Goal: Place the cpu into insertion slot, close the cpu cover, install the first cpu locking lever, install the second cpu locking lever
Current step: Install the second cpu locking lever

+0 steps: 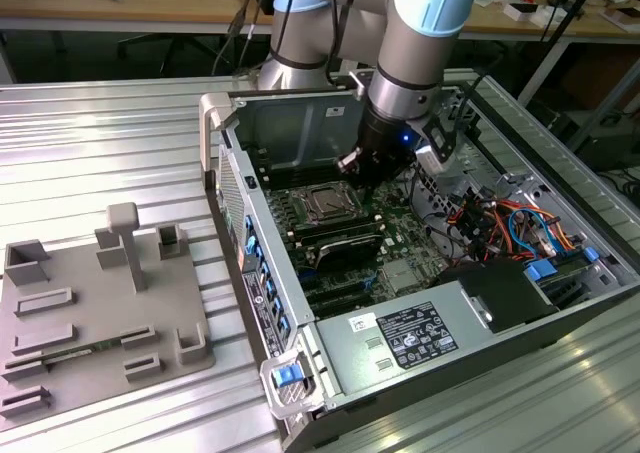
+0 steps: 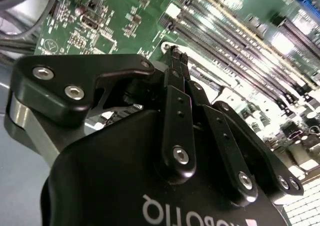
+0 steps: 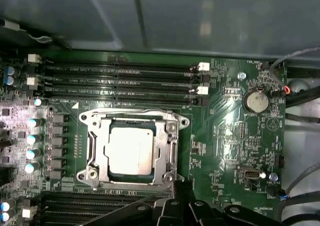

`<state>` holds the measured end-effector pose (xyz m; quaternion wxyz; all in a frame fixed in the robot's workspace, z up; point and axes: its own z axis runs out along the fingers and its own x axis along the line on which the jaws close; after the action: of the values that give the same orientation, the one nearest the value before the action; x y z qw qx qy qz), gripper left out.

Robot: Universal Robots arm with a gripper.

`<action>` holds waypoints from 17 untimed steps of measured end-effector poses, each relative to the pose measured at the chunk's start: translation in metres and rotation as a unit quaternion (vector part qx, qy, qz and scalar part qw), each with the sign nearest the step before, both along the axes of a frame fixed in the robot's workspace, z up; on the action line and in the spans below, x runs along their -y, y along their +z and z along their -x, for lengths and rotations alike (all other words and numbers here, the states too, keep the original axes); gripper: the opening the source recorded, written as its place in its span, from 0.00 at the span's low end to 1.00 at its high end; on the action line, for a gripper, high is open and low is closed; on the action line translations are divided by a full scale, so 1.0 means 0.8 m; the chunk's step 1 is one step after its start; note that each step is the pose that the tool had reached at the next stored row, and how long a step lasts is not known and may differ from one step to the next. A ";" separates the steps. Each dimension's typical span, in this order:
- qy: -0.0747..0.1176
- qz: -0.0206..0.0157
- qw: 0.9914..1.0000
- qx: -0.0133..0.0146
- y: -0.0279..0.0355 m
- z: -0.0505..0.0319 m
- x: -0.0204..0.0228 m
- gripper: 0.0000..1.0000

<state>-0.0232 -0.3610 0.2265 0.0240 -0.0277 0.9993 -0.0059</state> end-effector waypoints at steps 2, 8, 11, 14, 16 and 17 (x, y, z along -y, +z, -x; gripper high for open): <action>0.000 0.000 1.000 -0.001 -0.0003 0.001 0.0040 0.11; 0.000 0.000 1.000 -0.004 -0.0011 0.015 0.0106 0.11; 0.000 0.000 1.000 -0.005 -0.0015 0.022 0.0120 0.11; 0.000 0.000 1.000 -0.006 -0.0014 0.028 0.0156 0.11; 0.000 0.000 1.000 -0.008 -0.0014 0.033 0.0173 0.11; 0.000 0.000 1.000 -0.009 -0.0013 0.036 0.0179 0.11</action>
<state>-0.0517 -0.3753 0.2254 0.0153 -0.0278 0.9995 -0.0057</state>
